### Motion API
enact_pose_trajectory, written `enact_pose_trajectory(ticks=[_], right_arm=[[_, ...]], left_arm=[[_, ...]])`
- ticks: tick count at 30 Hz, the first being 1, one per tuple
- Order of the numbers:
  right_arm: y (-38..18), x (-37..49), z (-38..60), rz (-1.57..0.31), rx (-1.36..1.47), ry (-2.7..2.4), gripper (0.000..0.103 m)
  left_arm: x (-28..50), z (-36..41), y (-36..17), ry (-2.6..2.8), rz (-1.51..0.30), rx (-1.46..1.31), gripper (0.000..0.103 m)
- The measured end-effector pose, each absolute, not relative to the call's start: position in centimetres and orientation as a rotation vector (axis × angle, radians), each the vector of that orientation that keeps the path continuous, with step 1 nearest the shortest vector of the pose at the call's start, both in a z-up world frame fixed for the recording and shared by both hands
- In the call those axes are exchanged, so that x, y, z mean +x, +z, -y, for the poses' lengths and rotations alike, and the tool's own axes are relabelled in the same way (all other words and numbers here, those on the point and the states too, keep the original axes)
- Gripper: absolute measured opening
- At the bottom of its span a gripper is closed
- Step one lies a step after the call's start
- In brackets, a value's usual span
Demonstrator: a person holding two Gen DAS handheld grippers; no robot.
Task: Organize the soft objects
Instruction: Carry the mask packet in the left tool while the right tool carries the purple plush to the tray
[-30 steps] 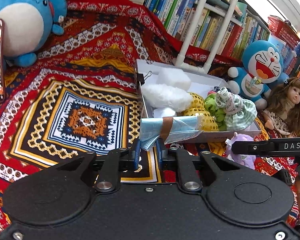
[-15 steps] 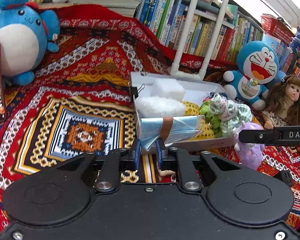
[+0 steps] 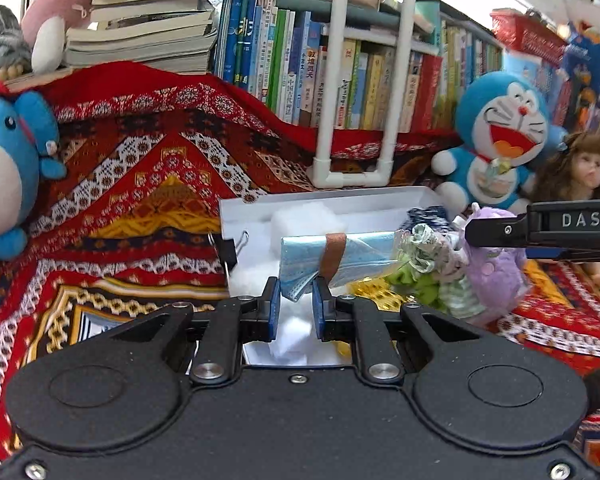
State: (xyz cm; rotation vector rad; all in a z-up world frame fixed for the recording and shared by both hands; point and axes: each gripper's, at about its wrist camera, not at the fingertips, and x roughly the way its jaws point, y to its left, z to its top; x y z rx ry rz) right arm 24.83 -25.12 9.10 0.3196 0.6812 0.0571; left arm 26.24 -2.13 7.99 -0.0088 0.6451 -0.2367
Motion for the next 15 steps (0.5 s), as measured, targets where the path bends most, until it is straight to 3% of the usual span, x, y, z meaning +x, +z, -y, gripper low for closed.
enact_pose_trajectory(ticks=[15], right_arm=[[8.9, 30.9, 24.9, -0.61, 0.345, 0.015, 0.066]], left_arm=[[32.8, 3.4, 6.2, -0.197, -0.66, 0.01, 0.016]])
